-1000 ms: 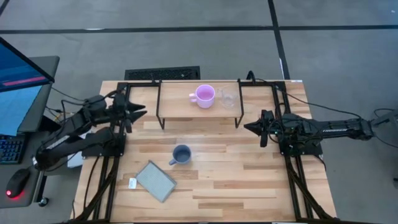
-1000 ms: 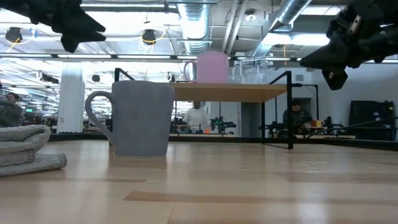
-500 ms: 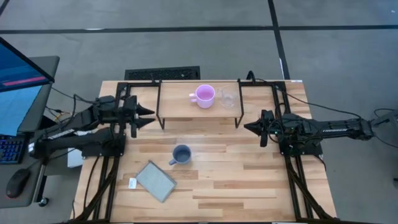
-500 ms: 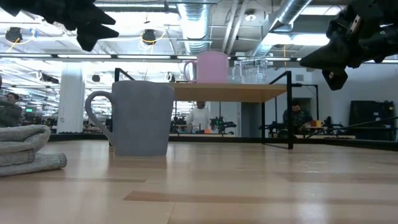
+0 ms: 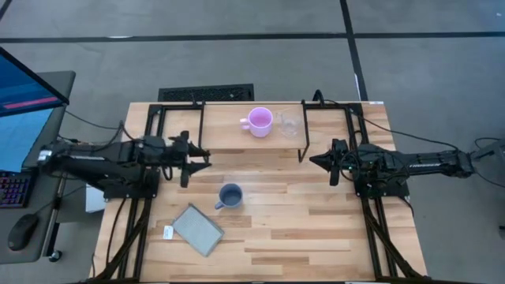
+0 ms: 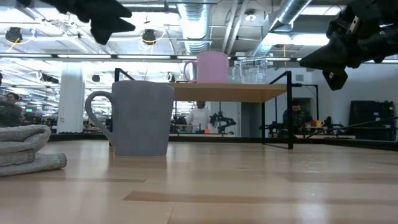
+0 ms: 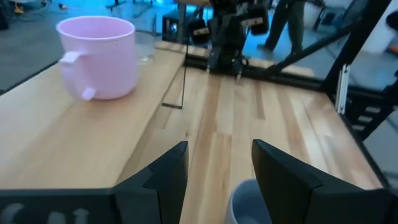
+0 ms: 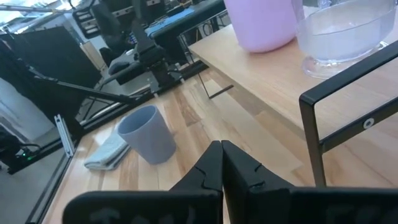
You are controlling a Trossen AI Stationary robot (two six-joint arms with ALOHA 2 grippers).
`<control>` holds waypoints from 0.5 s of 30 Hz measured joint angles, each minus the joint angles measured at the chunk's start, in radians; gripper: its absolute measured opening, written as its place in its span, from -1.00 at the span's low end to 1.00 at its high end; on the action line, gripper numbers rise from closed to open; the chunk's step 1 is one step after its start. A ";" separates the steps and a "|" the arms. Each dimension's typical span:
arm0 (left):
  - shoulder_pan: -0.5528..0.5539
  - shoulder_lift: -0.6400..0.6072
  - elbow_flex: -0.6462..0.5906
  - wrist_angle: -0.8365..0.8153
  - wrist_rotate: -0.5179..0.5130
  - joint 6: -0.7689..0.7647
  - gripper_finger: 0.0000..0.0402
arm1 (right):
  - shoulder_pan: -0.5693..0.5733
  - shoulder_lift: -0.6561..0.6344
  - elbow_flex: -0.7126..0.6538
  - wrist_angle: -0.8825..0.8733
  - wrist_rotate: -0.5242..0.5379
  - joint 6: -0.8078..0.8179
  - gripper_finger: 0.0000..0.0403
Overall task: Stack small to large cups/mugs on shelf
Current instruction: Put the light blue mug on the shelf
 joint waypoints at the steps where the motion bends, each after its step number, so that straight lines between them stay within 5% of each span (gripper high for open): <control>1: -0.020 0.025 0.030 -0.031 -0.024 0.000 -0.16 | 0.000 0.000 0.000 0.000 0.000 0.000 -0.89; 7: -0.117 0.209 0.256 -0.327 -0.135 -0.036 -0.16 | 0.000 0.000 0.000 -0.002 0.000 0.000 -0.87; 15: -0.152 0.472 0.466 -0.568 -0.138 -0.167 -0.16 | 0.000 0.000 0.000 -0.047 0.000 -0.008 -0.88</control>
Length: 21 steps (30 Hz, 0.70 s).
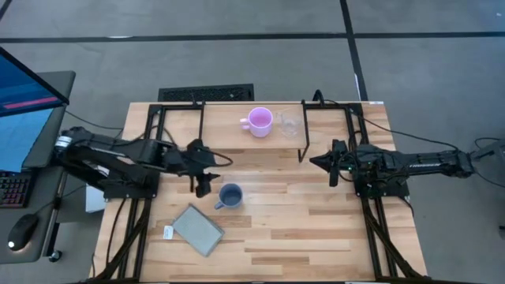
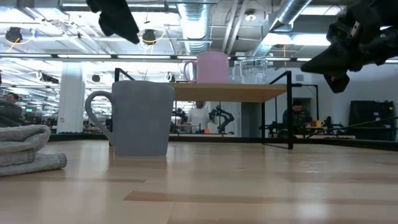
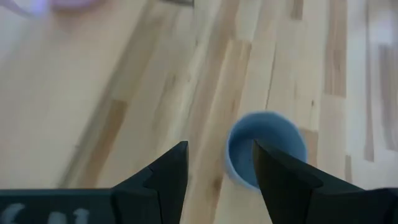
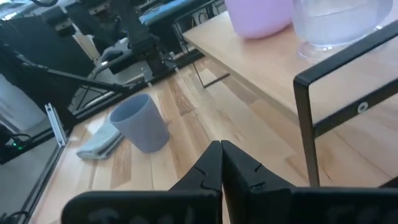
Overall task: Stack small to large cups/mugs on shelf
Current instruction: Put the light blue mug on the shelf
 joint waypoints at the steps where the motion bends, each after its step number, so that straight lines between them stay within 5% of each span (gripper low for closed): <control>1: 0.000 0.029 0.016 -0.014 0.011 -0.013 -0.16 | 0.000 0.000 0.000 -0.004 0.000 0.000 -0.89; 8: -0.006 0.194 0.111 -0.058 0.119 -0.072 -0.16 | 0.000 0.000 0.000 -0.039 0.000 0.000 -0.87; 21: -0.020 0.404 0.223 -0.179 0.127 0.000 -0.16 | 0.000 0.000 0.000 -0.051 -0.001 -0.001 -0.87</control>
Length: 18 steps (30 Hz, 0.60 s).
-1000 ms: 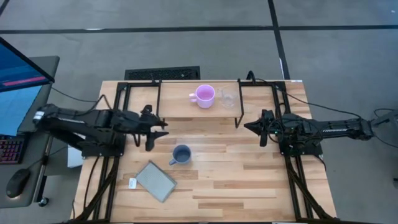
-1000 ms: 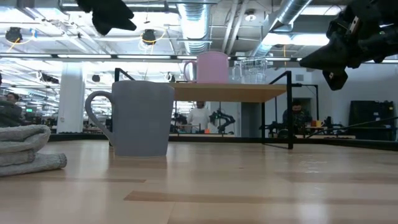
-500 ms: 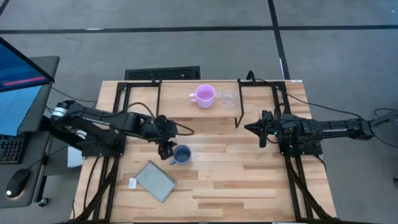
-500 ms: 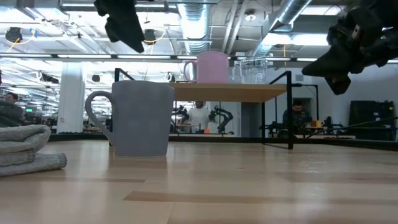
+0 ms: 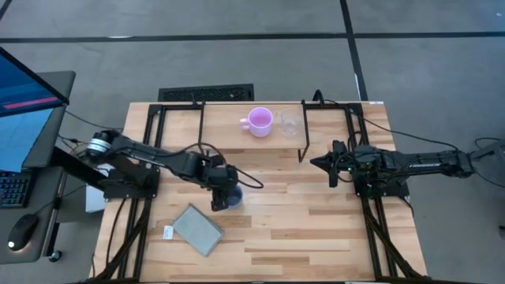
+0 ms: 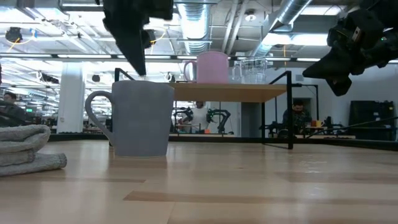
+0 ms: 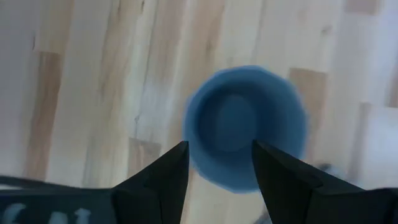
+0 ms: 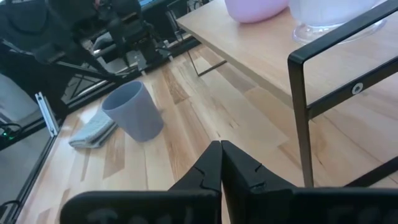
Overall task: Stack small to large cups/mugs on shelf
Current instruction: Put the light blue mug on the shelf
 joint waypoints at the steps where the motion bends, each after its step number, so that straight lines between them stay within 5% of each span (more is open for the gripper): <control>1: 0.005 0.015 0.004 -0.017 -0.012 -0.001 -0.16 | 0.000 0.000 0.000 0.000 0.000 0.000 -0.86; 18: 0.119 0.055 0.023 -0.014 0.115 0.087 -0.16 | 0.000 0.000 0.000 0.000 -0.003 -0.002 -0.86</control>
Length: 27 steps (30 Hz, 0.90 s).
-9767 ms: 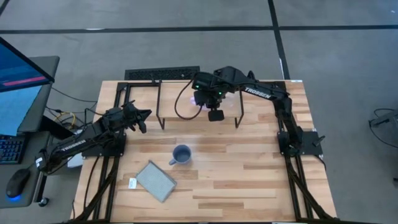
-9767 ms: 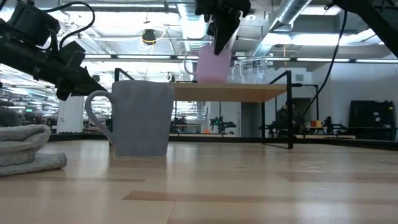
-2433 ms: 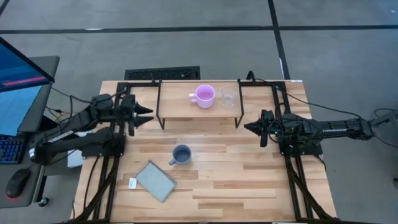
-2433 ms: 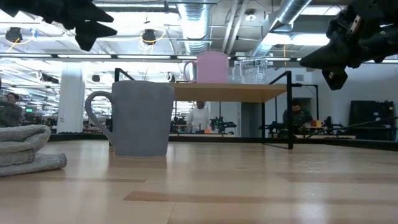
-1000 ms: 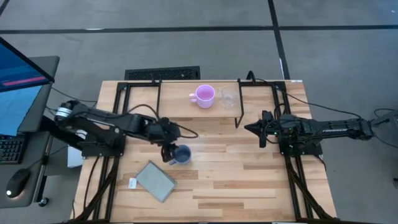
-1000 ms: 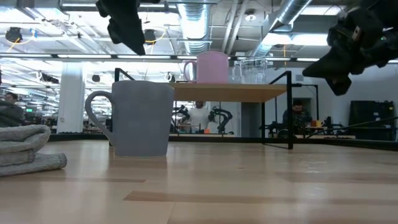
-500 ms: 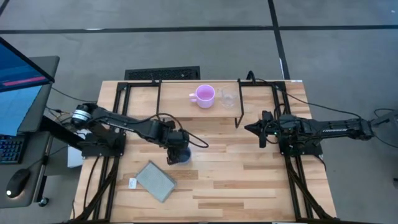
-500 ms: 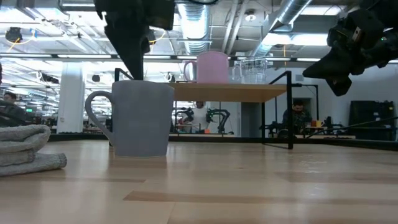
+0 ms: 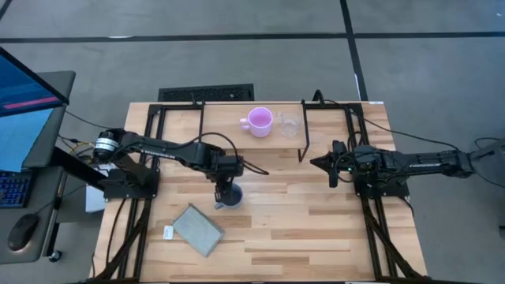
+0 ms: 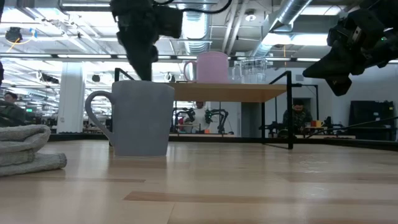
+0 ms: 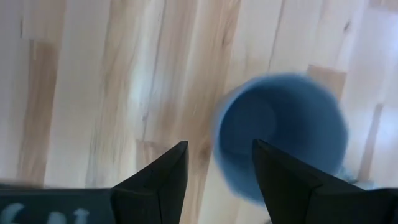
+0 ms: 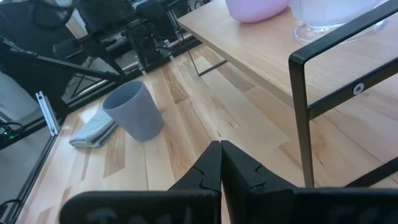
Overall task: Stack small to large cups/mugs on shelf
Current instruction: Put the light blue mug on the shelf
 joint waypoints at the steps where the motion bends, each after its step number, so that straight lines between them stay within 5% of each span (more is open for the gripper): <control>1: 0.000 0.000 0.000 0.020 0.000 0.004 -0.16 | 0.000 0.000 0.000 0.000 0.000 0.000 -0.86; 20: -0.001 0.135 -0.002 0.043 0.026 0.013 -0.17 | 0.002 -0.001 0.000 -0.016 -0.001 0.001 -0.86; 27: 0.006 0.133 -0.001 0.062 0.025 0.013 -0.47 | 0.002 -0.001 0.000 -0.016 -0.001 0.001 -0.87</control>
